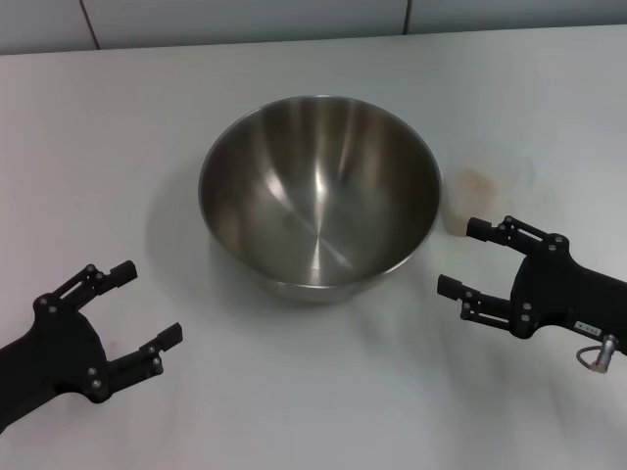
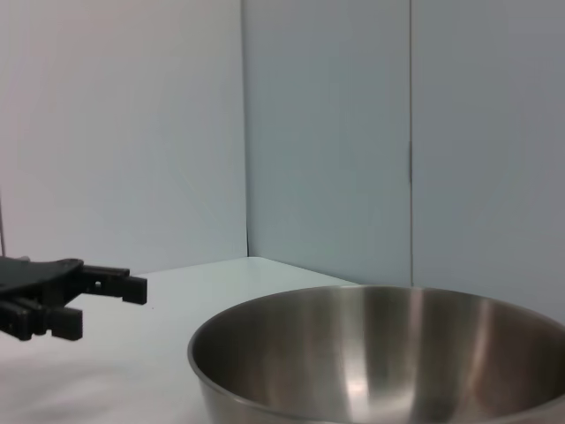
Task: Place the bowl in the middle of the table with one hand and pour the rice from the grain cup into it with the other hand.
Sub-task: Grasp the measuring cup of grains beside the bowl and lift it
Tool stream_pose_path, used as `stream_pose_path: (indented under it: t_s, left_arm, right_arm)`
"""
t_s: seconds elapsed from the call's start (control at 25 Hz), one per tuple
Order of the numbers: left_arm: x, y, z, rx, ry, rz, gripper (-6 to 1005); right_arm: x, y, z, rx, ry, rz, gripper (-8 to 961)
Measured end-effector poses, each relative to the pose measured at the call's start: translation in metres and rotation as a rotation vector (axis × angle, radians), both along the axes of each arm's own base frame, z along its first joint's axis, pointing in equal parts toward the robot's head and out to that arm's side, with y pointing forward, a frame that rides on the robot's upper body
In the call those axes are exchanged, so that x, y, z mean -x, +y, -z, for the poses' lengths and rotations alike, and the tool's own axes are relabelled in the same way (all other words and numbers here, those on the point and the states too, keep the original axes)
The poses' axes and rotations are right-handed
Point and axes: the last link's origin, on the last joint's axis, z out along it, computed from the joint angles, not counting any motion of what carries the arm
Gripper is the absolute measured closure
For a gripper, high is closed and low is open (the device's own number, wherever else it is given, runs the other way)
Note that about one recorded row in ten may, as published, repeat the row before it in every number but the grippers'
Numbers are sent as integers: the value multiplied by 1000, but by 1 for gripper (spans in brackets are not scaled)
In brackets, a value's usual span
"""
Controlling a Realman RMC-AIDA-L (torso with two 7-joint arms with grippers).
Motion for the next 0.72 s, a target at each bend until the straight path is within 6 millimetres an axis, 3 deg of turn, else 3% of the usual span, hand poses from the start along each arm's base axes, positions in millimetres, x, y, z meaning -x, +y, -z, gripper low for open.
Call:
stream_pose_path:
  t_s: [0.48, 0.72]
  left_arm:
    - [0, 2, 2, -1, 6, -4, 129]
    - [-1, 3, 1, 0, -2, -9, 129]
  right_arm:
    - [-3, -8, 2, -25, 39, 41, 129]
    - [-11, -30, 4, -273, 161, 176, 129]
